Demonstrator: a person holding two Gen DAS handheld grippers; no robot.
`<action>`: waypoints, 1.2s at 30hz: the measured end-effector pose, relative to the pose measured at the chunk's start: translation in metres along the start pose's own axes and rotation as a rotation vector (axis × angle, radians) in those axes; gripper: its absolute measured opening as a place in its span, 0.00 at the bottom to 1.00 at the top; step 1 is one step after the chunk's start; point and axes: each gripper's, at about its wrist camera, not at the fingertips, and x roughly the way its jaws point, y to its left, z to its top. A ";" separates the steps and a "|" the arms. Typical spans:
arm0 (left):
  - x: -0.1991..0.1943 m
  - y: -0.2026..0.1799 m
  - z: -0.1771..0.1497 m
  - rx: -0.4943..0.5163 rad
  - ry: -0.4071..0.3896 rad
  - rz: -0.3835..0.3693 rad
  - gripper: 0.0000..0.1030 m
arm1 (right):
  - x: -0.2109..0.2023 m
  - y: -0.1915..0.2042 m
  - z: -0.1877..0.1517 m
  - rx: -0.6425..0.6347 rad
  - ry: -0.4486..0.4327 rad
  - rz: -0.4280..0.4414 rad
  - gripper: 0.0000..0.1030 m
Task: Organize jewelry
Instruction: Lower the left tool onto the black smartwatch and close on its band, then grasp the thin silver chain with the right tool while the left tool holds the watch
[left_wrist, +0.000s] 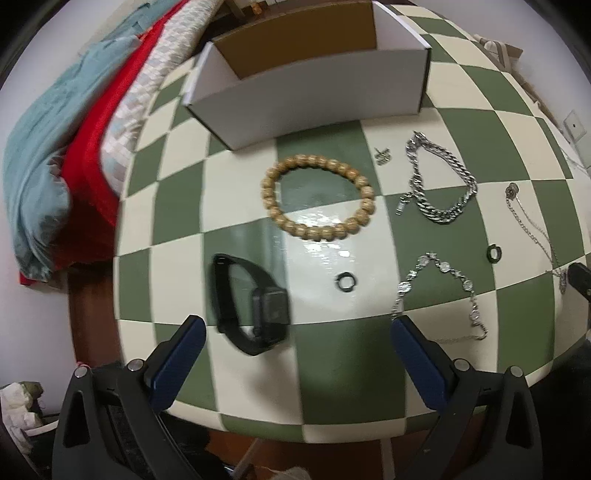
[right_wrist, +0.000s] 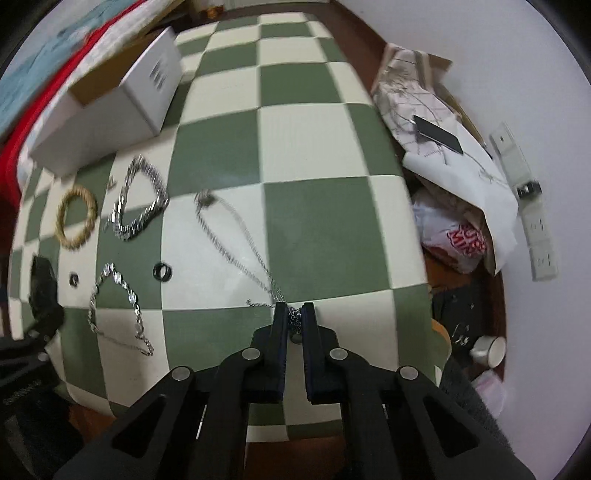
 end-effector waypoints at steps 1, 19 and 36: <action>0.005 -0.003 0.001 0.007 0.018 -0.014 0.99 | -0.003 -0.004 0.000 0.014 -0.008 0.002 0.02; 0.013 -0.012 0.017 0.073 -0.056 -0.026 0.09 | -0.009 0.006 0.031 0.056 -0.032 0.255 0.42; 0.015 0.002 0.020 0.042 -0.075 0.032 0.09 | 0.024 0.074 0.056 -0.204 -0.120 -0.011 0.12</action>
